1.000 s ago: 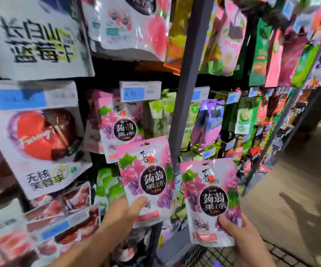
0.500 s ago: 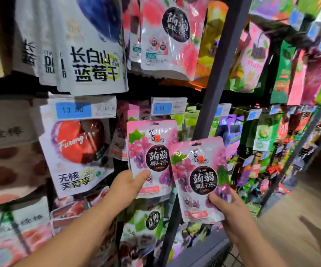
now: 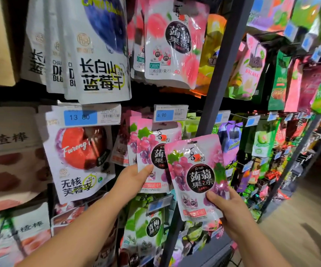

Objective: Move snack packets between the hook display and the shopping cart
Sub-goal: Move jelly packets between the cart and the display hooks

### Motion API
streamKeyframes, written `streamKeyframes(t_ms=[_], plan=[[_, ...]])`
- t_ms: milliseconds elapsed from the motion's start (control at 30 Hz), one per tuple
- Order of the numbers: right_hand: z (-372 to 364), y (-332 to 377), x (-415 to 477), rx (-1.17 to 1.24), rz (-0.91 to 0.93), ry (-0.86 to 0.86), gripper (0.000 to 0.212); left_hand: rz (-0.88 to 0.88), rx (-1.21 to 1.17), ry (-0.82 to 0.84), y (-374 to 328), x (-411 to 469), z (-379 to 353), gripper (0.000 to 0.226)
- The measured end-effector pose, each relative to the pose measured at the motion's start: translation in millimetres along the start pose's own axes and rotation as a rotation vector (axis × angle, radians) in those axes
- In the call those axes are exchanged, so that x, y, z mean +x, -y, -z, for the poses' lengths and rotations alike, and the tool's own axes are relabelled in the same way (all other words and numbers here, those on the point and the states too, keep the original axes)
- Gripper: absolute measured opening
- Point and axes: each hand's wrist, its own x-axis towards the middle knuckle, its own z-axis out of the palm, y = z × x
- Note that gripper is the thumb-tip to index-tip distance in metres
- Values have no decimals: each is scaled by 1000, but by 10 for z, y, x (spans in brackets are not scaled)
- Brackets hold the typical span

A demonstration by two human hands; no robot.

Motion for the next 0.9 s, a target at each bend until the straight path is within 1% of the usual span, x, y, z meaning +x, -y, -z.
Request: streamKeyframes(t_ms=[100,200,333,367,400,433,467,500,533,600,633,667,700,733,767,800,867,900], plan=[[-29,15,16,-9,-4,13,82,11,-44,-20,-35,1,-30,43],[-40,19,27,-24,-20,29,99,25,-109,-61,-47,6,-54,44],[-111,44,51,-20,-14,65,98,47,-105,-87,10,92,-64,48],[-136,48,70,-26,-9,70,93,44,-95,-106,36,114,-63,48],[-172,66,84,-22,-9,73,79,36,-82,-129,80,152,-69,44],[-203,72,111,-6,-14,76,62,33,-66,-159,102,172,-67,37],[-251,91,126,9,-25,82,49,22,-74,-199,125,196,-68,27],[-298,94,156,17,-34,90,44,7,-100,-245,125,196,-50,16],[-351,100,181,22,-46,95,42,-6,-150,-291,128,189,-41,14],[-435,84,244,43,-64,98,41,-76,-295,-419,147,182,-48,32],[-466,67,278,58,-75,98,40,-136,-321,-507,147,161,-40,35],[-504,58,305,72,-88,94,39,-198,-316,-573,128,121,-33,34],[-533,38,340,81,-96,92,42,-255,-324,-594,85,58,-25,30],[-574,33,359,85,-102,95,50,-287,-354,-542,58,15,-27,27],[-601,17,387,83,-106,102,59,-273,-379,-439,-17,-44,-21,24],[-632,8,404,80,-115,111,63,-236,-366,-313,-74,-81,-20,23],[-679,-20,435,87,-121,125,50,-159,-324,-104,-113,-98,-59,27],[-698,-34,447,97,-119,130,43,-139,-318,-59,-126,-99,-79,34]])
